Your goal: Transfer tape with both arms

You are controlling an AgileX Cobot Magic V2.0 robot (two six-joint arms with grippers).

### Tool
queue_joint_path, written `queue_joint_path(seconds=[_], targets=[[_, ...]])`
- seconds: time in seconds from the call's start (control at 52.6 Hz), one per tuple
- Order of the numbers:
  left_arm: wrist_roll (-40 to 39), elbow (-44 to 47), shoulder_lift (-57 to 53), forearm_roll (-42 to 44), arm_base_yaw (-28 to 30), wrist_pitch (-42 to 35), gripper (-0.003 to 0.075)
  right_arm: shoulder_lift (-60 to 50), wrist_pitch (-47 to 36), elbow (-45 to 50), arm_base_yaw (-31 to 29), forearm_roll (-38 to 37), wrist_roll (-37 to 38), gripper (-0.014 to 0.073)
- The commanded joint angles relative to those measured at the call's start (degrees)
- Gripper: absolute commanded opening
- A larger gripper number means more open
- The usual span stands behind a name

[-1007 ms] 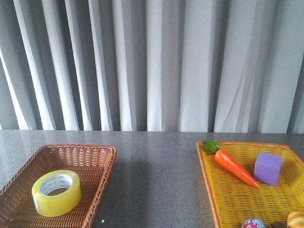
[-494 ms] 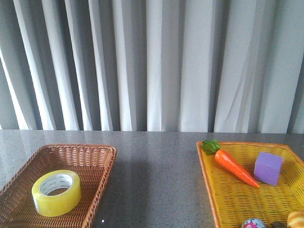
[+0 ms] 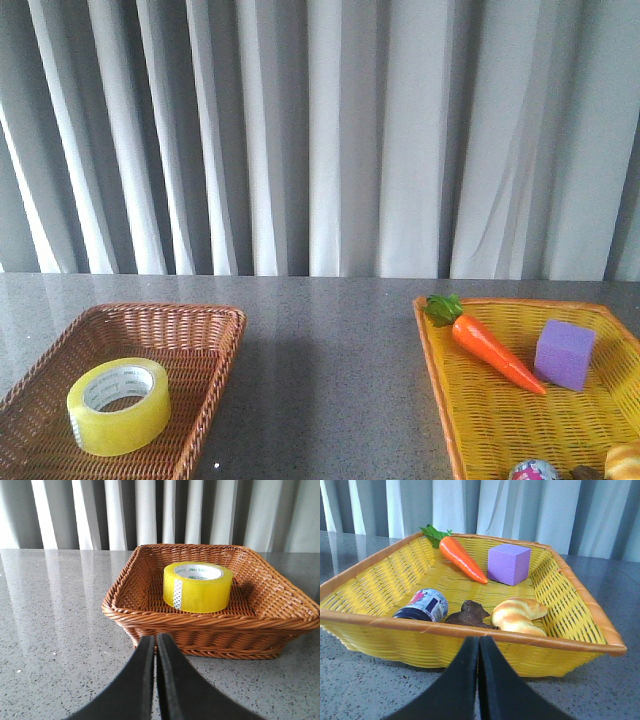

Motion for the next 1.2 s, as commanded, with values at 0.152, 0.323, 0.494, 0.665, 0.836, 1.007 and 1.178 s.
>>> queue_joint_path(seconds=[0.152, 0.323, 0.494, 0.665, 0.836, 1.007, 1.178], targets=[[-0.4, -1.33, -0.91, -0.18, -0.07, -4.27, -0.0006, -0.74, -4.75, 0.54, -0.44, -0.33, 0.0, -0.0007], [-0.4, -1.33, -0.91, -0.18, -0.07, -4.27, -0.0006, -0.74, -4.67, 0.54, -0.44, 1.51, 0.0, -0.0007], [-0.4, -1.33, -0.91, -0.18, -0.07, -4.27, -0.0006, -0.74, -4.67, 0.54, -0.44, 1.51, 0.0, -0.0007], [-0.4, -1.33, -0.91, -0.18, -0.07, -4.27, -0.0006, -0.74, -4.67, 0.54, -0.44, 1.51, 0.0, -0.0007], [-0.4, -1.33, -0.91, -0.18, -0.07, -4.27, -0.0006, -0.74, -4.67, 0.54, -0.44, 1.51, 0.0, -0.0007], [-0.4, -1.33, -0.91, -0.18, -0.07, -4.27, -0.0006, -0.69, -4.67, 0.54, -0.44, 1.51, 0.0, -0.0007], [-0.4, -1.33, -0.91, -0.18, -0.07, -4.27, -0.0006, -0.69, -4.67, 0.54, -0.44, 1.51, 0.0, -0.0007]])
